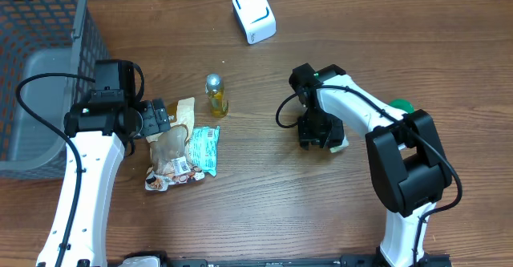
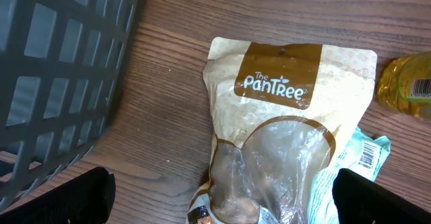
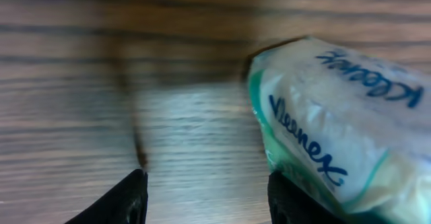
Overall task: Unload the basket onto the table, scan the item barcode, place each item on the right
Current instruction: 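Lower the Kleenex pack onto the table and open the right gripper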
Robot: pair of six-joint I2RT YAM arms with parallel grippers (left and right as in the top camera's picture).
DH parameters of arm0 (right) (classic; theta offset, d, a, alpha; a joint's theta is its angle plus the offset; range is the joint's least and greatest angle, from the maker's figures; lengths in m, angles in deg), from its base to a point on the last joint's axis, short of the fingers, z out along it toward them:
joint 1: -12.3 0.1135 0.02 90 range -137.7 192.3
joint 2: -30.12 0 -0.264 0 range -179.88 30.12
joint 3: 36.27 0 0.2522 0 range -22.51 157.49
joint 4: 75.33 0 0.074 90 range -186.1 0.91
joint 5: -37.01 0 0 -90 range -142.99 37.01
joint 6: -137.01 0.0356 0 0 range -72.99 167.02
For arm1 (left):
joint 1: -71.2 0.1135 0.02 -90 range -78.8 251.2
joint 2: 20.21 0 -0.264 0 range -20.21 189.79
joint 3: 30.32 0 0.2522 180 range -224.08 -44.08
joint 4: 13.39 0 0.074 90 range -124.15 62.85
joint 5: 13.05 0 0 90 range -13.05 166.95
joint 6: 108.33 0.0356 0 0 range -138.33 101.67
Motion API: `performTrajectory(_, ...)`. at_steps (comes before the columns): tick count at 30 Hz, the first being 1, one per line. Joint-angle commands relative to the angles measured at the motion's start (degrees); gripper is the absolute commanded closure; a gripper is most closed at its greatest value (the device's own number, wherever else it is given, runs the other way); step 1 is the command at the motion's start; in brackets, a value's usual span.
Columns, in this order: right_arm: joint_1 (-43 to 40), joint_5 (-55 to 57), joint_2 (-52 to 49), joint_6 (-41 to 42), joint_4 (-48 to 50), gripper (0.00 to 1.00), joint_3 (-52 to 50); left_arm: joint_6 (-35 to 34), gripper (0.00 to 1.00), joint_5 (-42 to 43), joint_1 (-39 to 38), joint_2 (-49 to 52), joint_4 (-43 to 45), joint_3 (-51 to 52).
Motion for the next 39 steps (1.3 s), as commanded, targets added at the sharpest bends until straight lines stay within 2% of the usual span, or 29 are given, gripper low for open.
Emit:
performTrajectory(1,-1.57,4.42,-0.11,0.09,-0.11,0.46,-0.2,0.87,0.0,0.22,-0.24,0.09,-0.07,-1.16)
performTrajectory(11,-2.21,1.88,2.21,-0.15,-3.28,0.46,5.29,0.87,0.01,0.22,-0.24,0.09,-0.07,-1.16)
performTrajectory(15,-2.14,-6.36,6.25,-2.8,-2.99,0.45,8.52,0.87,0.0,0.22,-0.24,0.09,-0.07,-1.16)
performTrajectory(17,-2.16,-11.85,8.9,-3.41,-1.2,0.42,8.87,0.87,0.0,0.22,-0.24,0.09,-0.07,-1.16)
performTrajectory(18,-2.16,-12.79,9.33,-3.41,-0.76,0.34,8.87,0.87,0.0,0.22,-0.24,0.09,-0.07,-1.16)
performTrajectory(19,-2.16,-13.92,9.7,-3.41,-0.07,0.14,8.87,0.87,0.0,0.22,-0.24,0.09,-0.07,-1.16)
performTrajectory(20,-2.16,-14.25,9.73,-3.39,0.22,0.0,8.87,0.87,0.0,0.22,-0.24,0.09,-0.07,-1.16)
performTrajectory(39,-2.16,-14.32,9.6,-3.39,0.42,0.0,8.87,0.87,0.0,0.22,-0.28,0.09,-0.07,-1.16)
